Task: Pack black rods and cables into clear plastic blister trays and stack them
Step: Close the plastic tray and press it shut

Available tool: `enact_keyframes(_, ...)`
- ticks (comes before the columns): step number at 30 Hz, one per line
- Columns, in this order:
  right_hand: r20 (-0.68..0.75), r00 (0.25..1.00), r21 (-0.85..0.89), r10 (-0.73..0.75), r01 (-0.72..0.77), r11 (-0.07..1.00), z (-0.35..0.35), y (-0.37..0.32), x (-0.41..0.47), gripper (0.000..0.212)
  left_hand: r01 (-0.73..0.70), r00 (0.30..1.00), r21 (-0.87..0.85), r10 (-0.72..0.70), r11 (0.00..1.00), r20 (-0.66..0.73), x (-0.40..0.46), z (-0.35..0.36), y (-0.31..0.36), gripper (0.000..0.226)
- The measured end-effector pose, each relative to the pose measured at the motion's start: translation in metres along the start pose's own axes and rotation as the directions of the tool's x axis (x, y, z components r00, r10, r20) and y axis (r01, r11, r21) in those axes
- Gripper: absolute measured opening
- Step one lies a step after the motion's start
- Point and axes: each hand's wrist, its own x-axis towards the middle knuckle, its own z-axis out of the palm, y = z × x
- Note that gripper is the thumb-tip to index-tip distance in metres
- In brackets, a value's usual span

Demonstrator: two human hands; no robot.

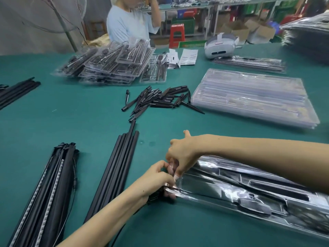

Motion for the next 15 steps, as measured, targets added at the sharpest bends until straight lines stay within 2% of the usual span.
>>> enact_keyframes(4,-0.023,0.999,0.25,-0.024,0.029,0.968,0.001,0.01,-0.003,0.05,0.024,0.998,0.035,-0.026,0.999,0.055,0.003,-0.001,0.004,0.017)
enact_keyframes(6,-0.013,0.999,0.318,-0.037,0.039,0.947,0.0,0.009,-0.002,0.053,0.028,0.998,0.058,-0.031,0.998,0.057,0.003,0.0,0.004,0.016)
enact_keyframes(12,0.035,0.999,0.258,-0.029,0.019,0.966,-0.011,0.007,0.0,0.029,0.006,1.0,-0.049,-0.006,0.999,0.015,-0.002,-0.001,0.001,0.022)
enact_keyframes(15,0.017,0.999,0.111,0.035,-0.037,0.993,-0.01,-0.001,0.001,0.038,-0.01,1.0,-0.054,0.009,0.998,-0.016,-0.005,0.0,-0.001,0.025)
